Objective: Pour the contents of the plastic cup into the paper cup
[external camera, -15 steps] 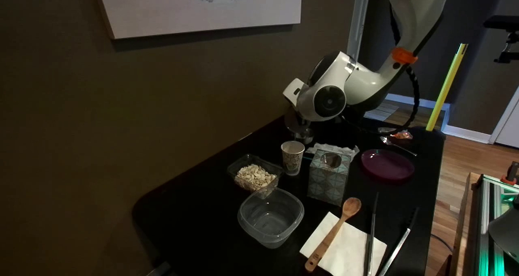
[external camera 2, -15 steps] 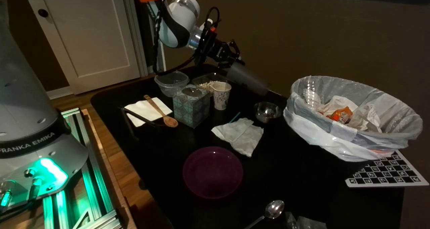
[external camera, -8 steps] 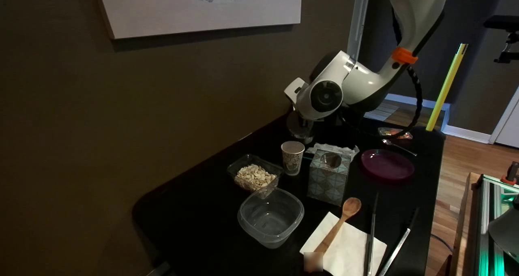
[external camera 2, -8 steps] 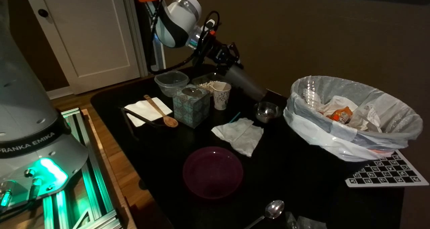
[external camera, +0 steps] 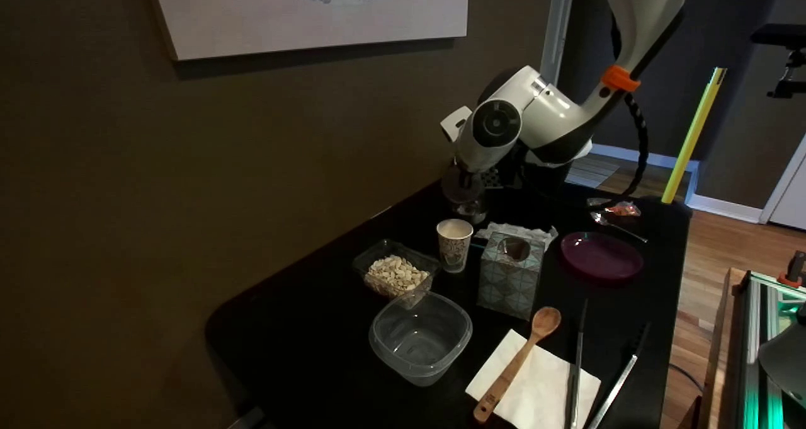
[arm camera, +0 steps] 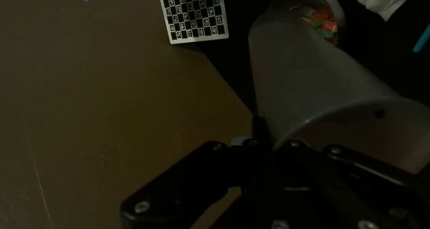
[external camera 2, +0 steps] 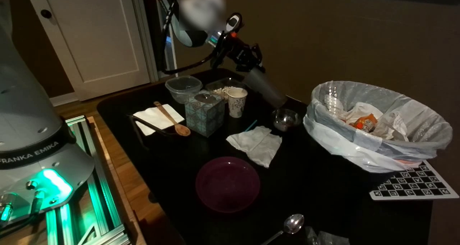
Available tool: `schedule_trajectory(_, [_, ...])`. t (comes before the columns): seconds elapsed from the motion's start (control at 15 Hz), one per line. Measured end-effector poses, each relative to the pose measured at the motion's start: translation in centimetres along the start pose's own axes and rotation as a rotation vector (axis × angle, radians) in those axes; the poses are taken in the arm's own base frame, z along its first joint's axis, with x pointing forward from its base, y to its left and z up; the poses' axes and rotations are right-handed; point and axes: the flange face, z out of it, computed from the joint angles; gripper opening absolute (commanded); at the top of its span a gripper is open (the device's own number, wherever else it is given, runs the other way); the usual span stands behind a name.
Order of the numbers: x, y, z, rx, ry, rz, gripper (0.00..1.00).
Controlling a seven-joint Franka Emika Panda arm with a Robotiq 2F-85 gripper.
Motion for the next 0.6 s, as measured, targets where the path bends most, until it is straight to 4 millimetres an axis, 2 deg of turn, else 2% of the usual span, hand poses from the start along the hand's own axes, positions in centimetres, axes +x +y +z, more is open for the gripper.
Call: schedule_trajectory(0.6, [2.2, 4.1, 0.9, 0.143, -0.022, 0.226, 0.02])
